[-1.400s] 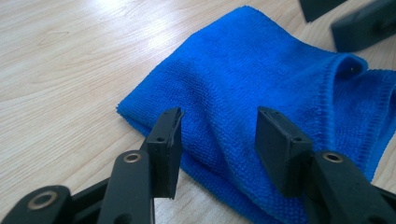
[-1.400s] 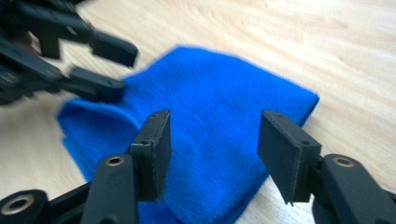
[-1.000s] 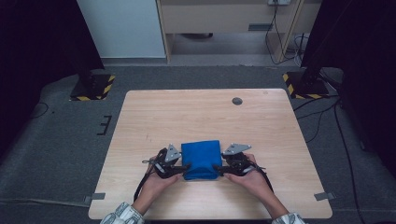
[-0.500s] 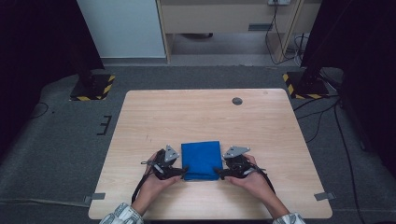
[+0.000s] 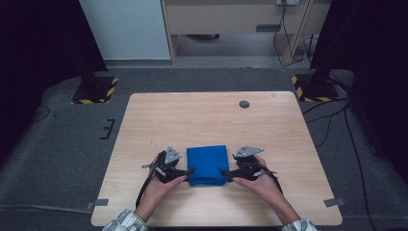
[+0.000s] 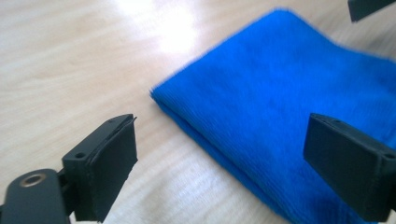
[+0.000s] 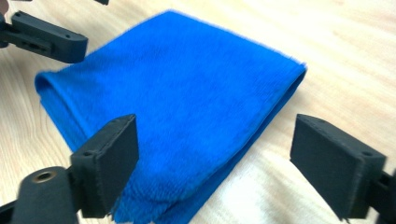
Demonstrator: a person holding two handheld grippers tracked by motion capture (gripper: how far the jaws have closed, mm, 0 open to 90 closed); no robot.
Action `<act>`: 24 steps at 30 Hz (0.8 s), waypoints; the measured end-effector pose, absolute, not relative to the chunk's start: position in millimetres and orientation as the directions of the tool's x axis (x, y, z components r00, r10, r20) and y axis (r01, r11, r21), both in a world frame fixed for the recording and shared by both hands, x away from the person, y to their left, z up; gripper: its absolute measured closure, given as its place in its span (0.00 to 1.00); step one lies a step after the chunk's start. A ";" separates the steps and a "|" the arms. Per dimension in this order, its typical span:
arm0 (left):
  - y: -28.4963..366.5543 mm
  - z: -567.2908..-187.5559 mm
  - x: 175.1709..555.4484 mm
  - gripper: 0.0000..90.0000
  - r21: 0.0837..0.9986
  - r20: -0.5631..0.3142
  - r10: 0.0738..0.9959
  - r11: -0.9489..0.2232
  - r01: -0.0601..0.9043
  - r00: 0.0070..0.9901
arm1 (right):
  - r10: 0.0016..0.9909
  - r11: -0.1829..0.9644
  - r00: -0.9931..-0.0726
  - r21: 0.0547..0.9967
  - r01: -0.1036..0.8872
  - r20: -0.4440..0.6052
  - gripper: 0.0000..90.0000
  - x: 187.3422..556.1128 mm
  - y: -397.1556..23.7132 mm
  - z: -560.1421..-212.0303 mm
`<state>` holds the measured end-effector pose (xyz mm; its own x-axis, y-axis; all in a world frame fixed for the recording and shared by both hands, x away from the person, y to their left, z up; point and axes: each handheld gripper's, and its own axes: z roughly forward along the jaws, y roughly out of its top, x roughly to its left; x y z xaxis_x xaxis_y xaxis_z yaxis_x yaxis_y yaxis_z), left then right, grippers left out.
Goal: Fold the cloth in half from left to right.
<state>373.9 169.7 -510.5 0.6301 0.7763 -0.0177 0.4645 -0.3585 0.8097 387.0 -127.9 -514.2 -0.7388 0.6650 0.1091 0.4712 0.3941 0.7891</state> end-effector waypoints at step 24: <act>210.3 -508.0 394.3 0.09 0.797 0.015 0.835 -0.342 0.498 0.550 | 0.777 0.253 -0.615 0.829 0.498 0.132 0.12 404.3 -181.8 -499.7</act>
<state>394.3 210.3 -508.0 0.5497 0.8352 0.0153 0.4980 -0.3423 0.7967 404.3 -181.8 -499.7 -0.6152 0.7772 0.1321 0.4981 0.2533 0.8293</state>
